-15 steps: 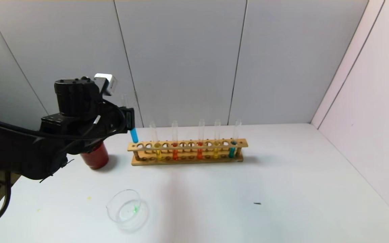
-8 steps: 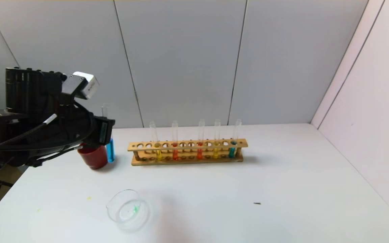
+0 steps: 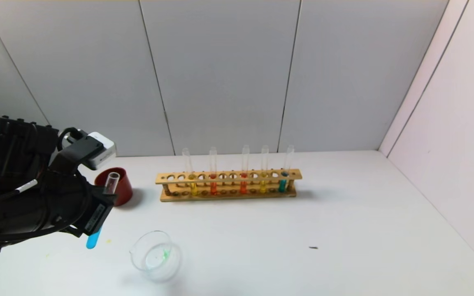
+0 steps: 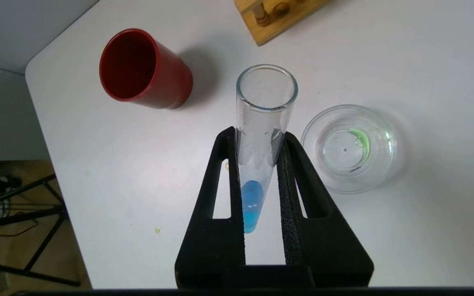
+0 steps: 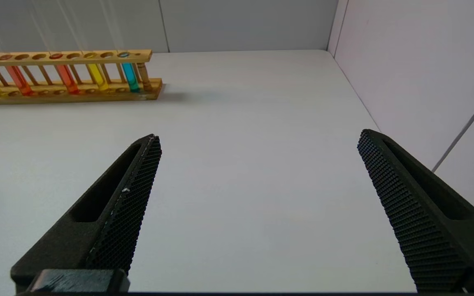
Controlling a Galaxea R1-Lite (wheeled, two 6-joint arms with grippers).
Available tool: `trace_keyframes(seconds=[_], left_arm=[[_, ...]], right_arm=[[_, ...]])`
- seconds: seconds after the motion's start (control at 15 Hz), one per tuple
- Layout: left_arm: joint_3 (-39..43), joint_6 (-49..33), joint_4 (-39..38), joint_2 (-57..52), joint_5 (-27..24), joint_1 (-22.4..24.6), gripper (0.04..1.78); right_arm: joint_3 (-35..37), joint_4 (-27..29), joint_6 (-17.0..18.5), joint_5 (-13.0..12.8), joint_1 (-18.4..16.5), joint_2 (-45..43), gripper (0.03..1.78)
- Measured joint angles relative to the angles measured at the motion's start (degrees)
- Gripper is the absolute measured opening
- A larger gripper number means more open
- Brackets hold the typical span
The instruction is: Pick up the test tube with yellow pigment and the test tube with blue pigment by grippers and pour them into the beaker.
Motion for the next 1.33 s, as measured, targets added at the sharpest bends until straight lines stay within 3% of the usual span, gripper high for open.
trace_keyframes(seconds=[0.2,0.67,1.33], left_arm=[[2.5,2.2,-0.2,0.5,6.9,-2.0,0.3],[5.8,3.6,-0.4,7.4,15.5,-6.3,0.3],[9.6,3.9,-0.2,12.7,18.4,-13.0,0.3]], right_arm=[[0.0,0.0,0.0,0.0,0.0,0.0,1.74],[0.0,0.0,0.0,0.0,0.0,0.0,1.74],[0.0,0.0,0.0,0.0,0.0,0.0,1.74]])
